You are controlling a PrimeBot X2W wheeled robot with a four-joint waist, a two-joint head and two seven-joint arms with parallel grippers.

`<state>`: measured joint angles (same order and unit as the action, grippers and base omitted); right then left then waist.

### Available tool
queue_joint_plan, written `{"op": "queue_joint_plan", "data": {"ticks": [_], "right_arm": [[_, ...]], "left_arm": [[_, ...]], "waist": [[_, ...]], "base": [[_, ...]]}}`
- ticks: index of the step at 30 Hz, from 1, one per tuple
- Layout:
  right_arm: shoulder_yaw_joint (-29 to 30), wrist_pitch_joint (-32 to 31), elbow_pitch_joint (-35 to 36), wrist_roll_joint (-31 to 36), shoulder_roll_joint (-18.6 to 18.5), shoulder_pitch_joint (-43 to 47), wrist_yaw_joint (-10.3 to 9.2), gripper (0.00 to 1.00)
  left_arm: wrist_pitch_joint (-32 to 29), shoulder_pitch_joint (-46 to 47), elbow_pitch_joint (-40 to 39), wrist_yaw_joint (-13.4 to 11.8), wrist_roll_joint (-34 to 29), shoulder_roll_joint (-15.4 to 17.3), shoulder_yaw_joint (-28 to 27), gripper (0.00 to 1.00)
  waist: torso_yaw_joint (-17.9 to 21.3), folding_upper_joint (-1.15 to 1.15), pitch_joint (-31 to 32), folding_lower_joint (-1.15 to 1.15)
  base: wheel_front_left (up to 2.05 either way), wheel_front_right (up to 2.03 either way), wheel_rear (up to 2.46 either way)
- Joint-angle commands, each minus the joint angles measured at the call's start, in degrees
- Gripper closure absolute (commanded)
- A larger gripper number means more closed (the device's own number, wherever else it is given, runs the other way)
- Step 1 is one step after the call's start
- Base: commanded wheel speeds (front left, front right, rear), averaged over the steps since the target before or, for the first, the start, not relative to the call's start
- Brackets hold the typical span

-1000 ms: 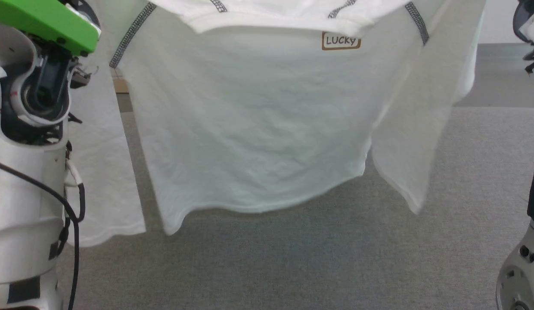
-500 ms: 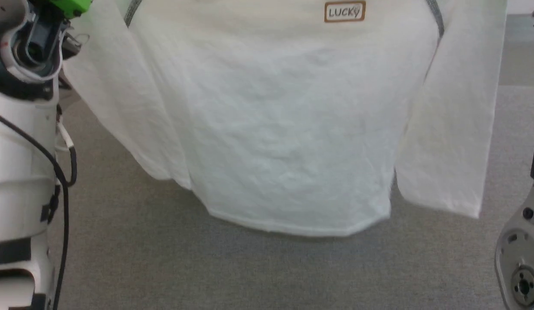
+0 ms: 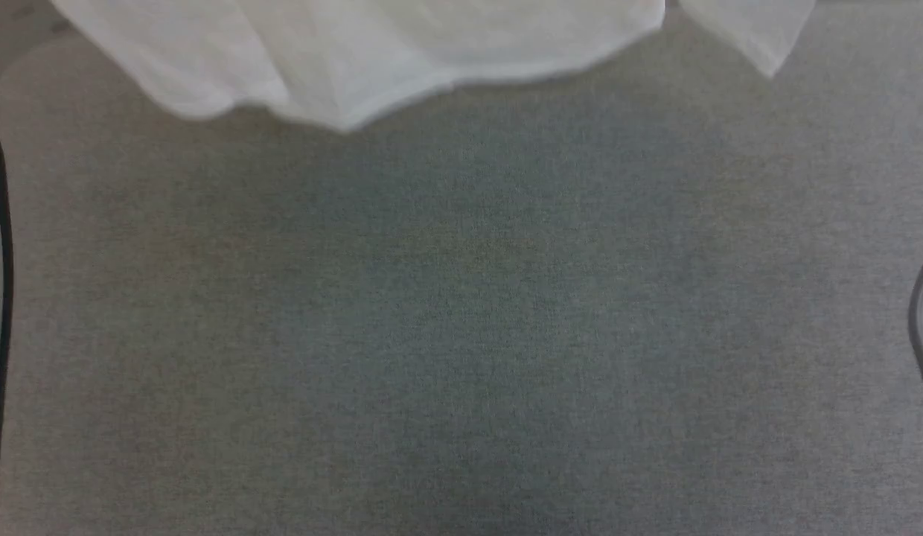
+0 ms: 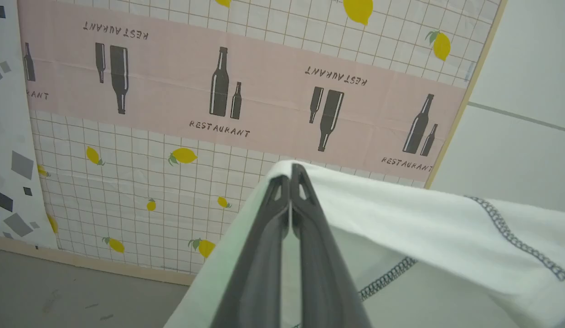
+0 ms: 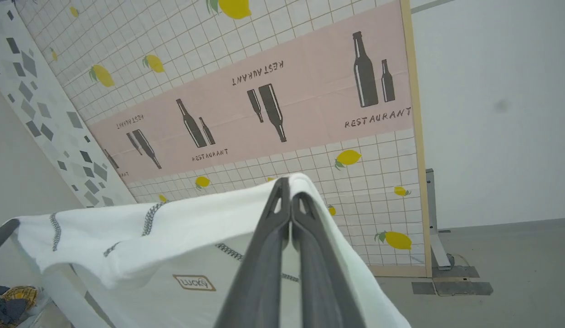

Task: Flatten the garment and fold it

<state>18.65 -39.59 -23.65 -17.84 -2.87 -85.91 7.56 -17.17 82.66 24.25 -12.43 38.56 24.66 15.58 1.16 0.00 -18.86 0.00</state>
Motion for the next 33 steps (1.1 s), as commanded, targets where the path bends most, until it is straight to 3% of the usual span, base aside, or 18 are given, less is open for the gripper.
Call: {"op": "queue_joint_plan", "data": {"ticks": [1, 6, 12, 17, 23, 27, 33], "right_arm": [[0.66, 1.89, -1.36, 0.75, -0.09, -1.98, -0.08, 1.00], [1.20, 6.49, -6.14, 1.71, -0.03, -5.78, -0.08, 1.00], [0.13, 8.47, -8.81, -1.09, -0.02, -4.43, -0.08, 1.00], [-2.20, 8.15, -6.88, -6.21, -0.82, 2.34, -0.08, 1.00], [-5.30, 7.12, -0.53, -13.26, -2.78, 15.91, -0.08, 1.00], [-6.38, 5.74, 5.48, -17.64, -3.49, 27.75, -0.08, 1.00], [-5.19, 3.30, 15.13, -20.76, -3.42, 48.88, -0.08, 1.00]], "left_arm": [[2.23, 2.12, 0.86, -0.20, -1.12, -0.17, -0.18, 1.00], [9.26, 5.76, 4.20, 1.04, -1.64, -1.69, -1.05, 1.00], [13.41, 4.00, 8.01, 5.21, 0.82, -3.47, -1.57, 1.00], [14.07, -1.16, 9.33, 8.69, 3.11, -4.11, -1.32, 1.00], [15.16, -11.56, 6.86, 10.97, 4.69, -3.17, -1.01, 1.00], [15.53, -22.57, 2.02, 10.51, 6.06, -2.70, -1.08, 1.00], [15.25, -45.23, -9.67, 5.42, 9.11, -2.24, -2.63, 1.00]], "waist": [[1.36, 0.00, -8.49, 0.00], [0.55, 0.00, -10.91, 0.00], [-0.99, 0.00, -10.82, 0.00], [-2.17, 0.00, -8.04, 0.00], [-2.99, 0.00, -2.50, 0.00], [-3.31, 0.00, 1.96, 0.00], [-3.71, 0.00, 8.78, 0.00]], "base": [[0.00, 0.00, 0.00], [0.00, 0.00, 0.00], [0.00, 0.00, 0.00], [0.00, 0.00, 0.00], [0.00, 0.00, 0.00], [0.00, 0.00, 0.00], [0.00, 0.00, 0.00]]}}
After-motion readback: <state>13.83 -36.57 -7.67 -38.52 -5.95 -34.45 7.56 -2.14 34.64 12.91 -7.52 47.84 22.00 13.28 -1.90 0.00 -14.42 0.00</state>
